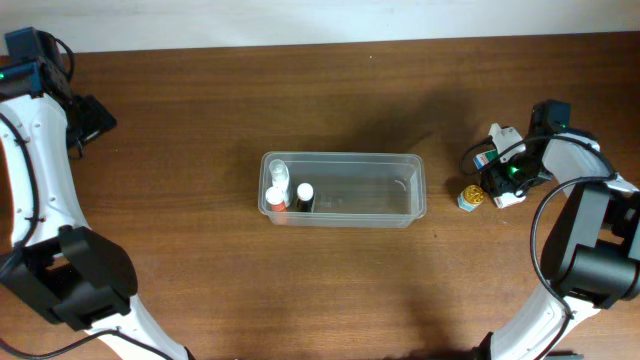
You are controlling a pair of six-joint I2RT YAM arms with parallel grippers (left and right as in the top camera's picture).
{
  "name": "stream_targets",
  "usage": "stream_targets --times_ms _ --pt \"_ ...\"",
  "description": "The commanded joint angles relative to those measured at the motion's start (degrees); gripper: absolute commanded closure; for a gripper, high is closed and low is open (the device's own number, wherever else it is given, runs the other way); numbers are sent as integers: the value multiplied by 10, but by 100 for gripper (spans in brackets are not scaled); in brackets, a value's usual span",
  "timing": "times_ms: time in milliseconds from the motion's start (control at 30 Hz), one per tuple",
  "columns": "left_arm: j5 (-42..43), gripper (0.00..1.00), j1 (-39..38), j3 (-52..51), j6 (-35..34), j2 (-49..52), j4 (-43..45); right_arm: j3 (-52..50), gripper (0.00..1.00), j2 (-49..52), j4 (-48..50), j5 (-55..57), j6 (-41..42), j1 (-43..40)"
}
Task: Pack container
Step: 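Lower the right gripper and close it on the Panadol box, then lift the Panadol box and carry it over the container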
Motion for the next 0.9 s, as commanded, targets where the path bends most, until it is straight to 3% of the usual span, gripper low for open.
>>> stream_targets --times_ms 0,400,567,867 --pt "-4 1 2 7 1 4 0 -5 44 6 5 9 2 -3" --pt "-4 1 2 7 1 4 0 15 51 6 4 9 2 -3" --pt "-4 1 2 7 1 4 0 22 70 5 5 9 2 -3" --pt "-4 1 2 7 1 4 0 134 73 -11 -81 9 2 0"
